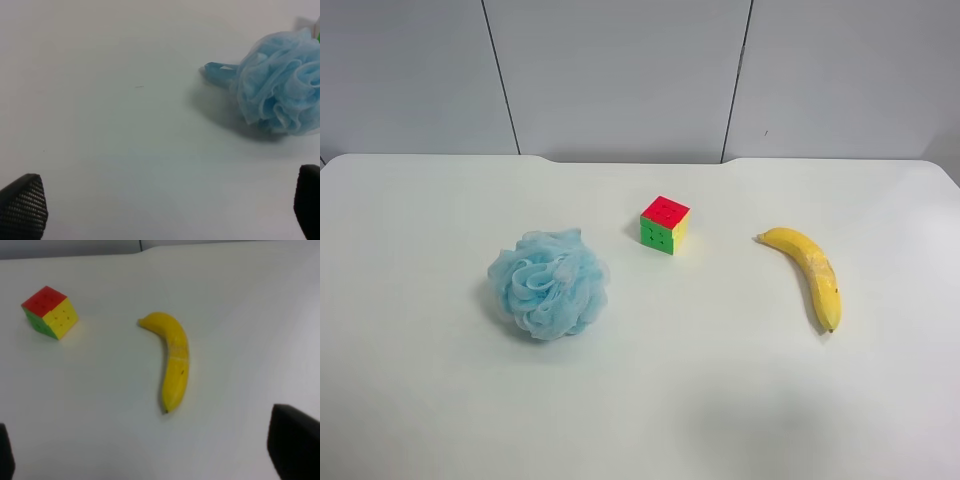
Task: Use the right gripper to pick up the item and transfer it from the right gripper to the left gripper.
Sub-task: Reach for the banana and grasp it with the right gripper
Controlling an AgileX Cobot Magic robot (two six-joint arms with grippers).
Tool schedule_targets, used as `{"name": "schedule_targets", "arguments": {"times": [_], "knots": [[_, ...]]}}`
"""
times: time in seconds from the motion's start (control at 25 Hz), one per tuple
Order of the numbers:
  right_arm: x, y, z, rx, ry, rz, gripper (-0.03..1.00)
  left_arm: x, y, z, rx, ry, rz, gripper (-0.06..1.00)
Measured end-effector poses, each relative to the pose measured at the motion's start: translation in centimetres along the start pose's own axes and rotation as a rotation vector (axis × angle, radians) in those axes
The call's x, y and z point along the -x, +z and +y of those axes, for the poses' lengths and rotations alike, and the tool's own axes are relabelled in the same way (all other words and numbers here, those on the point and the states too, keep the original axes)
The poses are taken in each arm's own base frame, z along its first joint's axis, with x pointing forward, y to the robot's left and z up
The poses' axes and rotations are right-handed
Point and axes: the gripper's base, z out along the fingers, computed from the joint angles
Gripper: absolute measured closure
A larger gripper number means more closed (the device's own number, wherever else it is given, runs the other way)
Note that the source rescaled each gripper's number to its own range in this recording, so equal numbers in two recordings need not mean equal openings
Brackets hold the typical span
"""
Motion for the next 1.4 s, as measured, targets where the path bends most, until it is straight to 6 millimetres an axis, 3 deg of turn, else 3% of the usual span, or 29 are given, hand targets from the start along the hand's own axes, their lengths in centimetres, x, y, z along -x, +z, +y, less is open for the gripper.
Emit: {"name": "schedule_targets", "arguments": {"times": [1.4], "knots": [[0.12, 0.17, 0.00, 0.002, 0.014, 0.023, -0.03, 0.00, 0.00, 0.00, 0.000, 0.000, 0.000, -0.06]]}}
